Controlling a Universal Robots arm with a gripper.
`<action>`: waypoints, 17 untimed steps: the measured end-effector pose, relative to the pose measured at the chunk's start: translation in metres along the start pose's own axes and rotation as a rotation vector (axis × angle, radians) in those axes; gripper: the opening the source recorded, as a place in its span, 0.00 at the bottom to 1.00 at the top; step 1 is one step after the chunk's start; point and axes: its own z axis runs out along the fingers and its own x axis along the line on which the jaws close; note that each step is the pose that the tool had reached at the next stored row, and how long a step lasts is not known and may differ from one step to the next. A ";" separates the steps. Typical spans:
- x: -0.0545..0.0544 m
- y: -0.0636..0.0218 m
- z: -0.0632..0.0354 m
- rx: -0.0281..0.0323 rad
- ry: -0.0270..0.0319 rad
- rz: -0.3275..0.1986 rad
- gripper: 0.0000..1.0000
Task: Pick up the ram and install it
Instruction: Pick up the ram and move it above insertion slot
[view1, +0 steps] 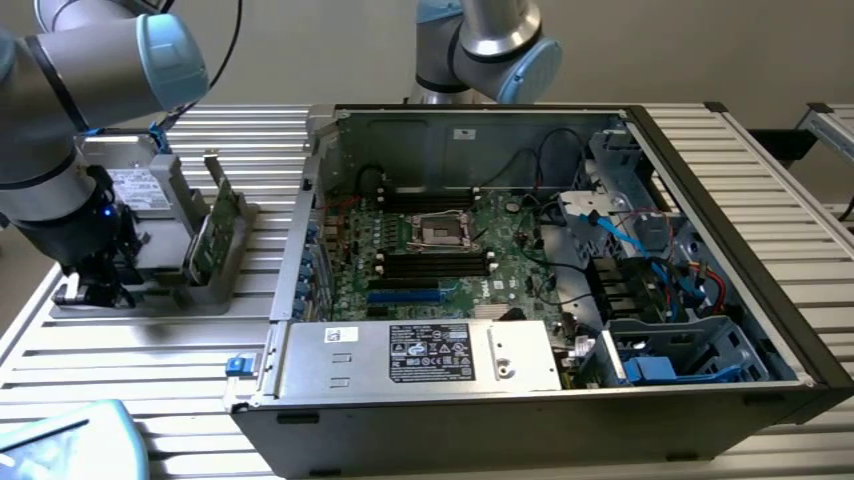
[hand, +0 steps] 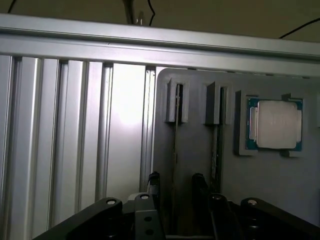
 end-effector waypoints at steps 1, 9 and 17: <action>0.000 0.0000 0.0002 -0.0047 -0.0002 0.000 0.40; 0.000 -0.0004 0.0017 -0.0255 -0.0008 0.002 0.40; 0.001 -0.0011 0.0046 -0.0257 -0.0005 0.002 0.40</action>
